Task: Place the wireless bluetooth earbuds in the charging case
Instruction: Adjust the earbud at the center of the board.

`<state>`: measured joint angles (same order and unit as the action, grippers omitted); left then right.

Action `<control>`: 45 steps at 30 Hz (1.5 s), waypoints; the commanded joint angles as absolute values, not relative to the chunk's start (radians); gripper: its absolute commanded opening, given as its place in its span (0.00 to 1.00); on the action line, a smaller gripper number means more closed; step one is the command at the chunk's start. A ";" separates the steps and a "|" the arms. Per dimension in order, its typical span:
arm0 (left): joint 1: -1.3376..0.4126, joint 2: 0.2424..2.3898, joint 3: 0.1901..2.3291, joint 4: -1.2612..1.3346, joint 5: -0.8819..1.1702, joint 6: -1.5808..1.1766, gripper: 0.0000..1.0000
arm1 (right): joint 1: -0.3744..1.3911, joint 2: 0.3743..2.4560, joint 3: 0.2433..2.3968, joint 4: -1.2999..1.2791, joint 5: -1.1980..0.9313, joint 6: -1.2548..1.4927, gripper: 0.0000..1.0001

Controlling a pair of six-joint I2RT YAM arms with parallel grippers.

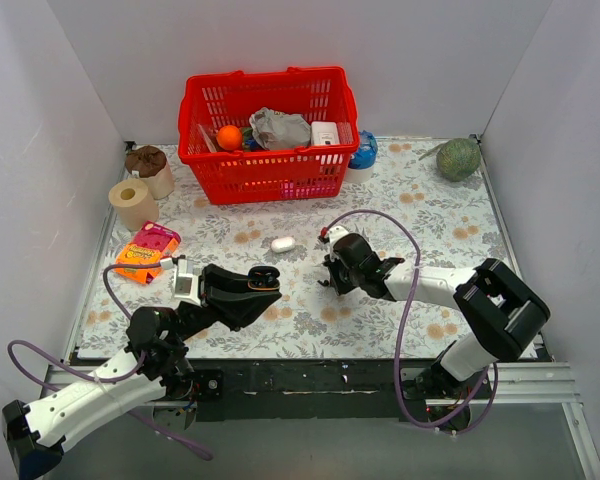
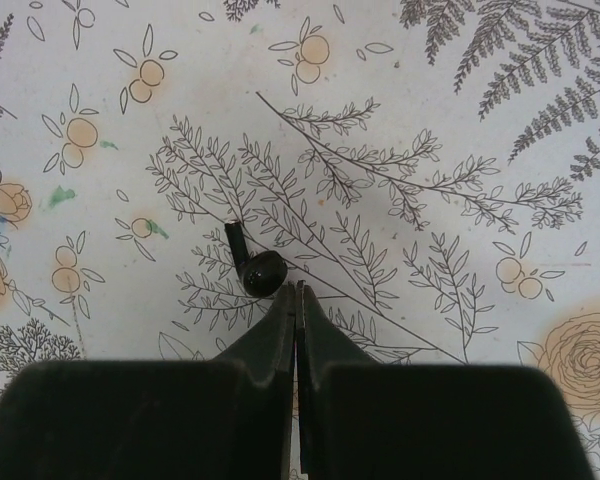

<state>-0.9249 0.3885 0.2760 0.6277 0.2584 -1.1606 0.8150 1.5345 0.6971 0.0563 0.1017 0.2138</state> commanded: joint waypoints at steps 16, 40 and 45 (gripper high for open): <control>-0.923 0.339 0.253 0.611 0.238 -1.150 0.00 | 0.821 1.466 0.606 0.055 0.012 0.302 0.01; -0.923 0.285 0.255 0.538 0.233 -1.134 0.00 | 0.833 1.640 0.729 0.002 0.129 0.206 0.01; -0.922 0.294 0.259 0.532 0.238 -1.126 0.00 | 0.834 1.585 0.698 0.002 0.118 0.180 0.01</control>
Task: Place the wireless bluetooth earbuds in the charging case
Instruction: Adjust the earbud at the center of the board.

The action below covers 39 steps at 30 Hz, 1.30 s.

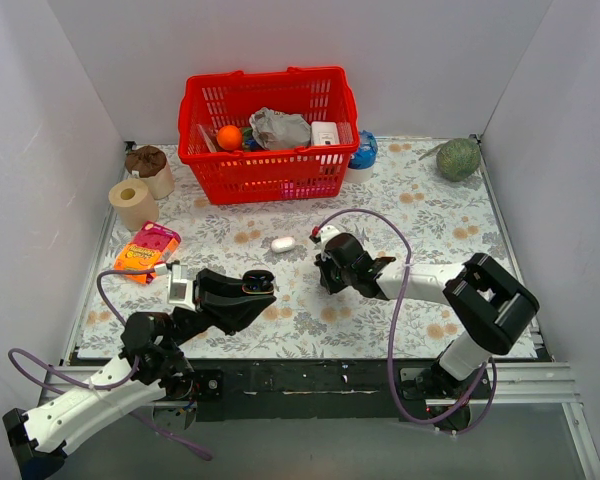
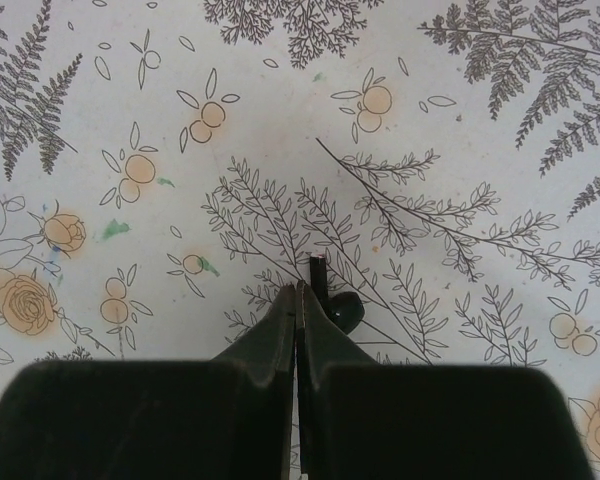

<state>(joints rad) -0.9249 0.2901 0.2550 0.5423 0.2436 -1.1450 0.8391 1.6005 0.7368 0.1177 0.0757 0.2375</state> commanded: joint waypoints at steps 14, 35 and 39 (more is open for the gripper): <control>-0.922 0.331 0.262 0.565 0.253 -1.131 0.00 | 0.816 1.592 0.650 -0.011 0.135 0.189 0.01; -0.923 0.311 0.255 0.542 0.245 -1.124 0.00 | 0.776 1.690 0.772 -0.038 0.167 0.146 0.01; -0.923 0.304 0.253 0.535 0.239 -1.123 0.00 | 0.773 1.713 0.801 -0.049 0.167 0.143 0.01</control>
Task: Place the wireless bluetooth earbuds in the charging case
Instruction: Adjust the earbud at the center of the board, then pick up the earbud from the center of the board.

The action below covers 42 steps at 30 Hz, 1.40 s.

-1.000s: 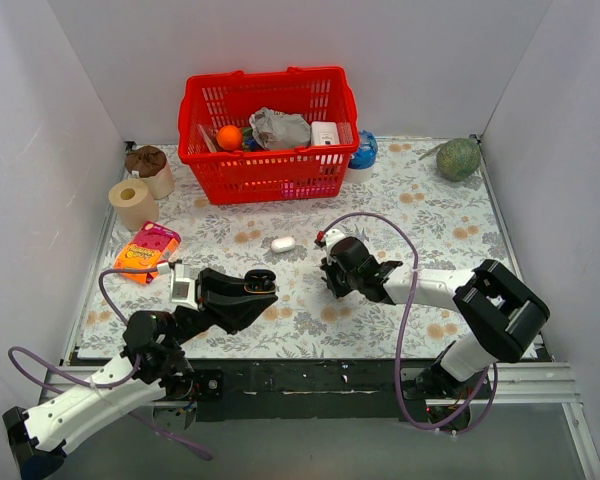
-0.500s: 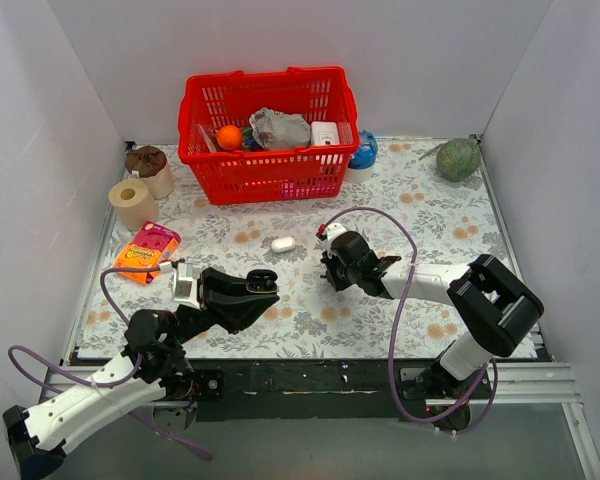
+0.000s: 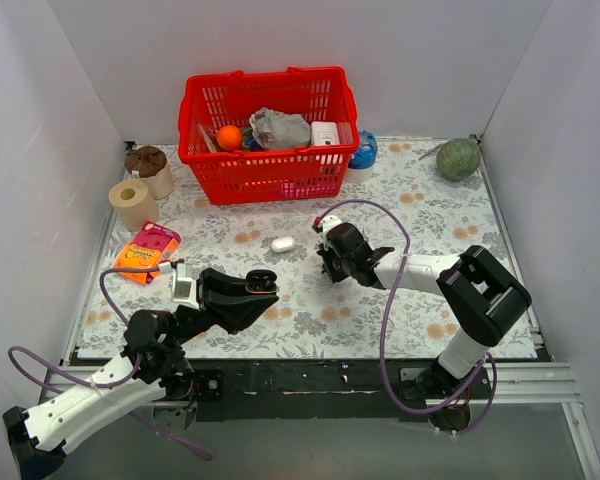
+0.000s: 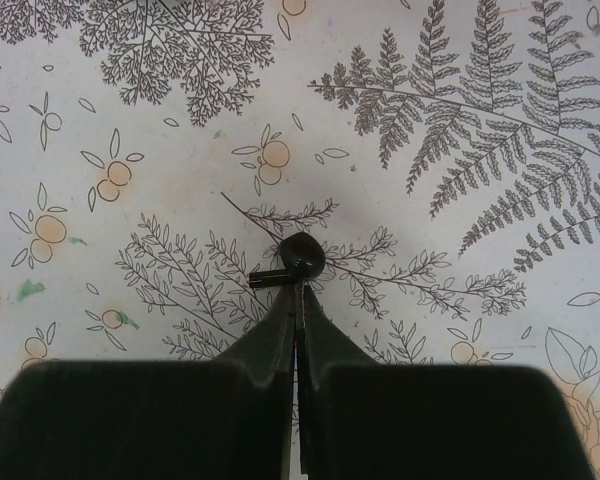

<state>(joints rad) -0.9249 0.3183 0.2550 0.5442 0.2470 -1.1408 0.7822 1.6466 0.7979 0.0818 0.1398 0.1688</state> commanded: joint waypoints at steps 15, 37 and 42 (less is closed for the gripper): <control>-0.922 0.301 0.244 0.548 0.235 -1.124 0.00 | 0.749 1.588 0.906 -0.166 0.189 0.399 0.49; -0.923 0.265 0.248 0.505 0.222 -1.129 0.00 | 0.747 1.815 1.068 -0.213 0.195 0.551 0.48; -0.923 0.267 0.250 0.503 0.224 -1.121 0.00 | 0.747 1.832 1.078 -0.245 0.206 0.470 0.37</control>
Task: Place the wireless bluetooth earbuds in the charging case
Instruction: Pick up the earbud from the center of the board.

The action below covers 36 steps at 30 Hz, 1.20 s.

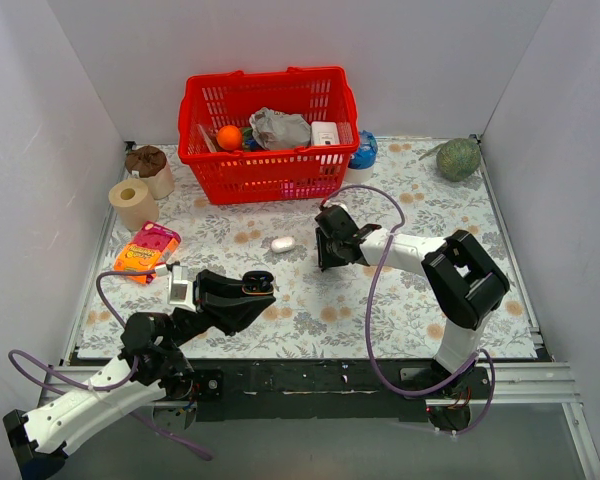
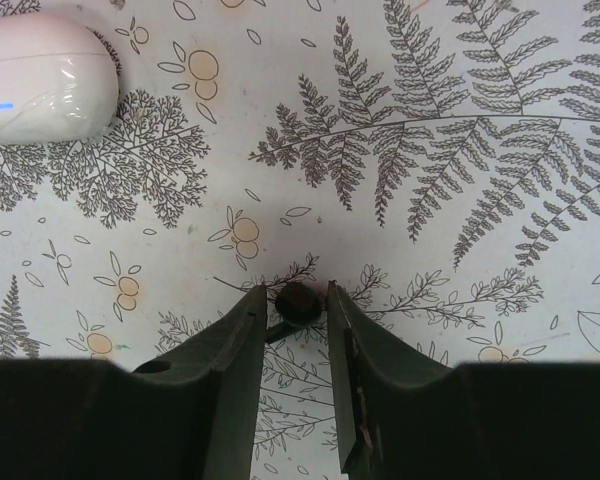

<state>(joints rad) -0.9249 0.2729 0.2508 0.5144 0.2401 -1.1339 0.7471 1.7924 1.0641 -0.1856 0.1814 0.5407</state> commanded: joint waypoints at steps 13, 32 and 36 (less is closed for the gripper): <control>-0.923 0.282 0.256 0.512 0.235 -1.126 0.00 | 0.770 1.767 0.996 -0.264 0.245 0.275 0.30; -0.923 0.302 0.261 0.529 0.245 -1.141 0.00 | 0.779 1.635 0.949 -0.273 0.253 0.339 0.57; -0.923 0.293 0.261 0.525 0.244 -1.147 0.00 | 0.775 1.632 0.969 -0.302 0.226 0.449 0.56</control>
<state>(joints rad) -0.9249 0.2981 0.2508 0.5163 0.2436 -1.1431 0.7826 1.6695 0.9375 -0.2470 0.2401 0.3149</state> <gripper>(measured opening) 0.289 0.568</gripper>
